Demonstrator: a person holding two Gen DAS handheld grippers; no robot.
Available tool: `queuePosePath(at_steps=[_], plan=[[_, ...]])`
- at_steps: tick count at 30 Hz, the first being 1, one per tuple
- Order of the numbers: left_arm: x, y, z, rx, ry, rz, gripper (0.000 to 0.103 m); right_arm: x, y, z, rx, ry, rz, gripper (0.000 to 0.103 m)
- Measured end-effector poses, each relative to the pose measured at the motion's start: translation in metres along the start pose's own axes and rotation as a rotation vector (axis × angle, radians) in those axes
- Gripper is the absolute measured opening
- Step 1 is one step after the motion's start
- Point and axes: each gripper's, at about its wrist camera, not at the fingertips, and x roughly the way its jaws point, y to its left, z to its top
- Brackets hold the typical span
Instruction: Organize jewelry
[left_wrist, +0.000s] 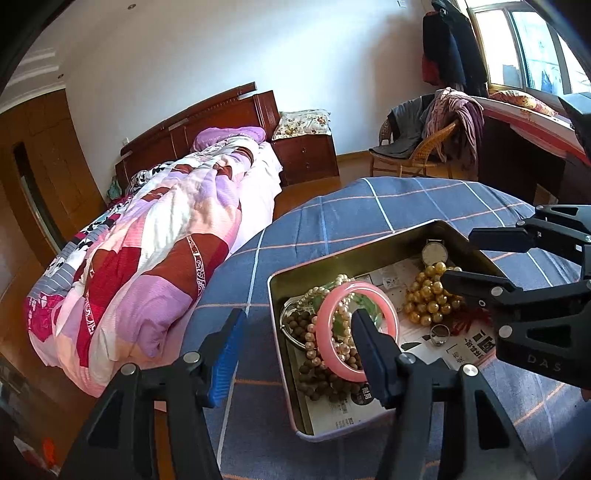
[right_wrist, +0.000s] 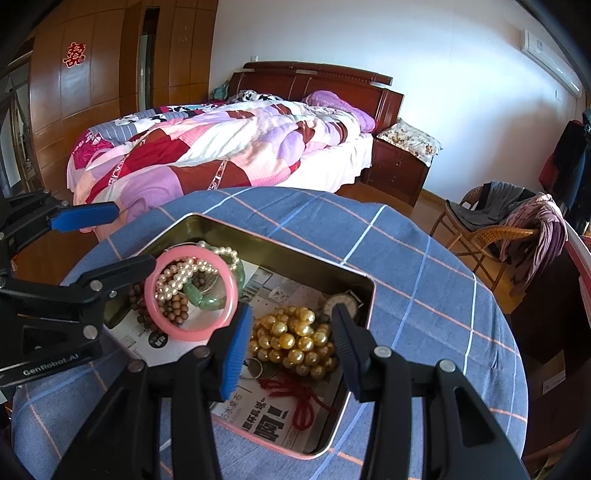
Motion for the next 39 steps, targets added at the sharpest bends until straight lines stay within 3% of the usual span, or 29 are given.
queuePosePath(at_steps=[5,13,17,25,39], plan=[[-0.006,0.000,-0.003,-0.012,-0.002,-0.006,0.059,-0.006,0.001,-0.002,0.005,-0.012,0.002,0.049],[-0.034,0.003,-0.018,-0.066,-0.034,-0.026,0.060,-0.025,0.006,-0.006,0.009,-0.046,-0.016,0.058],[-0.053,0.004,-0.027,-0.102,-0.061,-0.017,0.073,-0.037,0.010,-0.012,0.019,-0.062,-0.035,0.063],[-0.084,0.002,-0.040,-0.132,-0.095,-0.034,0.074,-0.058,0.014,-0.026,0.047,-0.090,-0.043,0.068],[-0.098,-0.011,-0.043,-0.125,-0.109,-0.052,0.075,-0.070,0.021,-0.032,0.048,-0.111,-0.068,0.072]])
